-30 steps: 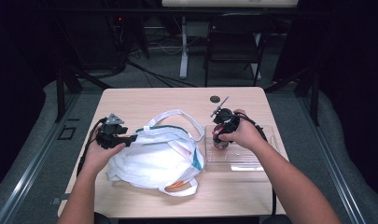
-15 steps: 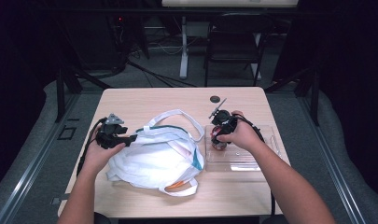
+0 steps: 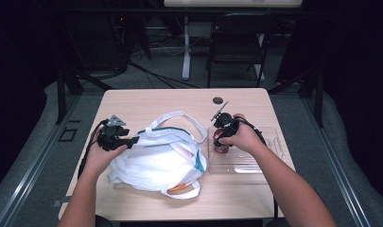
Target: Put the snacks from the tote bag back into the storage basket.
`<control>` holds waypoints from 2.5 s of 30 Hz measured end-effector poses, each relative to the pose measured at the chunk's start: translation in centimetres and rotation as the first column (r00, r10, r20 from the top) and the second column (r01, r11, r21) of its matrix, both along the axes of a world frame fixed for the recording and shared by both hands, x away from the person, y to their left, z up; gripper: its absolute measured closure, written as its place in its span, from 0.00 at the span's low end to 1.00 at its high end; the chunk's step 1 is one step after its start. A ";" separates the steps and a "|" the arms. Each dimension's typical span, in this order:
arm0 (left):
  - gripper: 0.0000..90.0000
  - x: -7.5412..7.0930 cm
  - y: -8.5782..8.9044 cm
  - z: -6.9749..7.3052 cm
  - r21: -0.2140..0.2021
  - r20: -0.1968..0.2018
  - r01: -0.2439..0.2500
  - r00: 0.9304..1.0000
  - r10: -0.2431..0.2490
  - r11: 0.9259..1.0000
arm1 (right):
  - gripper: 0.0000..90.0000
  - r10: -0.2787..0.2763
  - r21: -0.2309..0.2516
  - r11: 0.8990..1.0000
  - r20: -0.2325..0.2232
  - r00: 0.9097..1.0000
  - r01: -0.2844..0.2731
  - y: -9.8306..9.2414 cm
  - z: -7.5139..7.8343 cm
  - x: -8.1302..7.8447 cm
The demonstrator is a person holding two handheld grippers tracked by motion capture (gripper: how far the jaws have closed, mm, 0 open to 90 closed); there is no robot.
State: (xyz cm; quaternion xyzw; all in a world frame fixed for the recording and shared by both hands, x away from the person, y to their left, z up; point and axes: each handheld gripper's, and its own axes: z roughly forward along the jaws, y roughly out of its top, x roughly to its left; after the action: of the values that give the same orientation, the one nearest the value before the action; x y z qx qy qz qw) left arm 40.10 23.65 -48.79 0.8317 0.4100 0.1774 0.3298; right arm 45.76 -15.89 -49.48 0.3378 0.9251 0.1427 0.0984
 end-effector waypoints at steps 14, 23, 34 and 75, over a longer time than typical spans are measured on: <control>0.50 0.0 0.0 0.0 0.000 0.000 -0.001 1.000 0.001 1.000 | 0.28 0.000 -0.001 1.000 -0.024 1.000 0.000 0.2 -0.6 0.2; 0.50 0.0 0.0 0.0 0.001 -0.001 -0.001 1.000 0.001 1.000 | 0.28 0.002 0.007 1.000 -0.042 0.999 -0.002 0.2 -0.8 0.3; 0.50 0.0 0.0 0.0 0.002 0.002 -0.001 1.000 0.001 1.000 | 0.27 -0.022 0.029 0.999 -0.045 0.999 0.024 0.0 -0.9 0.3; 0.50 -0.6 0.6 0.2 -0.019 0.008 -0.020 1.000 0.020 1.000 | 0.30 -0.052 0.046 0.998 -0.007 0.999 0.053 -1.6 1.5 -1.9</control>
State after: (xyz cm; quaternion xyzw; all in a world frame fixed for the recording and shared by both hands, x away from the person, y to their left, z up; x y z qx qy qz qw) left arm 39.55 24.23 -48.61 0.8238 0.4185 0.1802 0.3373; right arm 43.88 -17.51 -47.95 0.3645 0.9127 0.1603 0.0915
